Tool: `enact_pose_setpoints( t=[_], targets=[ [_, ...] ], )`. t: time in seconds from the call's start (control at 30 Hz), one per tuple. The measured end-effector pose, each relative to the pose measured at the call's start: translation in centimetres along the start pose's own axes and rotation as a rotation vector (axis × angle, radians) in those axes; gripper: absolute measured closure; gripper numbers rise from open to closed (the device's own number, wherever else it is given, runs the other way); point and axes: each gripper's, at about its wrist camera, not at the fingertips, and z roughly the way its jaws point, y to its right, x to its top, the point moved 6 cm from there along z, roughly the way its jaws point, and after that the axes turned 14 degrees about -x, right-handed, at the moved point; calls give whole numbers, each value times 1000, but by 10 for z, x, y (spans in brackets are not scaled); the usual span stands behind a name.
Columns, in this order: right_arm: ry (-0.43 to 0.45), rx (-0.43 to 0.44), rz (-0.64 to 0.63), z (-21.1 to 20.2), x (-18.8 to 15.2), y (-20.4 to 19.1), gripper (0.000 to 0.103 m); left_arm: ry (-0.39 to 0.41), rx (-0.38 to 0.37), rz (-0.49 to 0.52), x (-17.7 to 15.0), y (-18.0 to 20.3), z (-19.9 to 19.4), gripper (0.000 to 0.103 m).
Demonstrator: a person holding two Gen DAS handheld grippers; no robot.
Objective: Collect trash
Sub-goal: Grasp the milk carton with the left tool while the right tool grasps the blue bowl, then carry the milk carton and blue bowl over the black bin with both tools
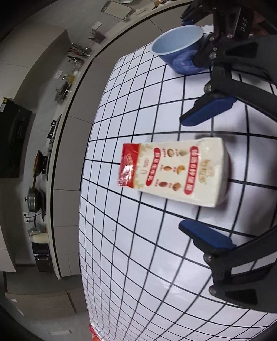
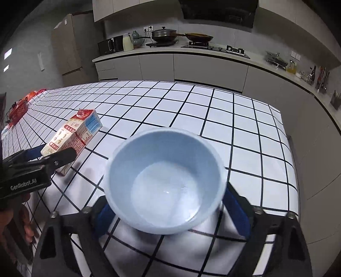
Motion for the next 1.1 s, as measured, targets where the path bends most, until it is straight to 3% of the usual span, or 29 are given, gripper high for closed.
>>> enact_pose_setpoints(
  t=[0.1,0.17,0.3,0.8,1.1],
  targets=[
    [6,-12,2,-1,-2,0,13,-26,-4,8,0,4,7,16],
    [1,-2,6,1,-2,-1,27,-34,-9,11,1,6,9,20],
    [3,4,7,-2,-2,-3,26,-39,-5,44,3,10,9,51],
    [36,5,1,-30,-4,10,26,9,-40,79,5,30,-27,52],
    [70,15,-10,-74,-23,23,26,21,-52,110,-28,54,-64,52]
  ],
)
